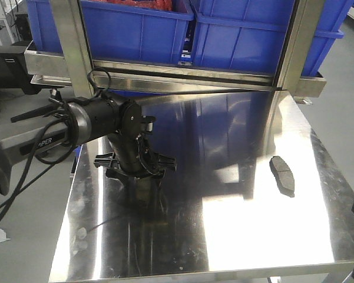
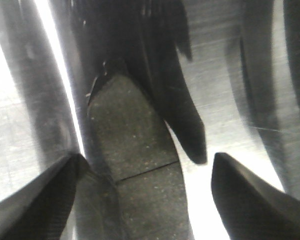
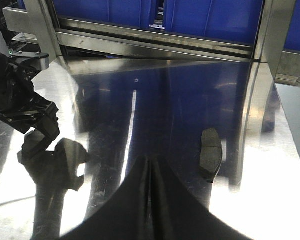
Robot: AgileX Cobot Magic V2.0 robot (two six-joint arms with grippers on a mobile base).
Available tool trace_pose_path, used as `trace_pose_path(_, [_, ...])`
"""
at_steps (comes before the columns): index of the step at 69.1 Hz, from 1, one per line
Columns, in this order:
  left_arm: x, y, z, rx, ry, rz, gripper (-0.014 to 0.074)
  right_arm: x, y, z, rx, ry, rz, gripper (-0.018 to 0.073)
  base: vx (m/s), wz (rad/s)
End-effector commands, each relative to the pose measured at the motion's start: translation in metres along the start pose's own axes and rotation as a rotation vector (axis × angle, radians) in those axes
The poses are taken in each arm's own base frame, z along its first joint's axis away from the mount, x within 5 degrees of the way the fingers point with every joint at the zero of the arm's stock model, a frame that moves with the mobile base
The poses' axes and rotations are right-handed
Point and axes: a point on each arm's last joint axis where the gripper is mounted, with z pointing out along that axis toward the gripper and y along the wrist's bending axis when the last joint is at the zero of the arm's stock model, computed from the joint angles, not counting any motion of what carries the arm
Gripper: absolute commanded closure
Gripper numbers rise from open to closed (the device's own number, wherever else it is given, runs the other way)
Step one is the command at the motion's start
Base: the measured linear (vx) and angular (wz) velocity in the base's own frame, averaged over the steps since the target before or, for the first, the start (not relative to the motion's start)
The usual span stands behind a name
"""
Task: Move and align brake pads A on conveyor
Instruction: 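Lower the left gripper over the nearer brake pad on the table, then close the left gripper on the brake pad and lift it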
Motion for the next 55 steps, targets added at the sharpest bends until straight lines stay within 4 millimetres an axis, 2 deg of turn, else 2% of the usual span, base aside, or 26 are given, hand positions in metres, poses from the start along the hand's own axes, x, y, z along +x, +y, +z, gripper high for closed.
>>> trace_pose_path(1, [-0.0064, -0.0043, -0.0317, 0.045, -0.076, -0.015, 0.0085, -0.0147, 0.0019, -0.0023, -0.017, -0.095, -0.016, 0.0568, 0.0, 0.0])
trace_pose_path(14, [-0.006, -0.0041, -0.0317, 0.043, -0.072, -0.015, 0.0119, -0.0147, 0.0019, -0.0023, -0.017, -0.095, -0.016, 0.0568, 0.0, 0.0])
trace_pose_path(55, [-0.0062, -0.0037, -0.0334, 0.037, -0.076, 0.009, 0.0329, -0.0146, 0.0019, -0.0023, -0.017, -0.095, -0.016, 0.0568, 0.0, 0.0])
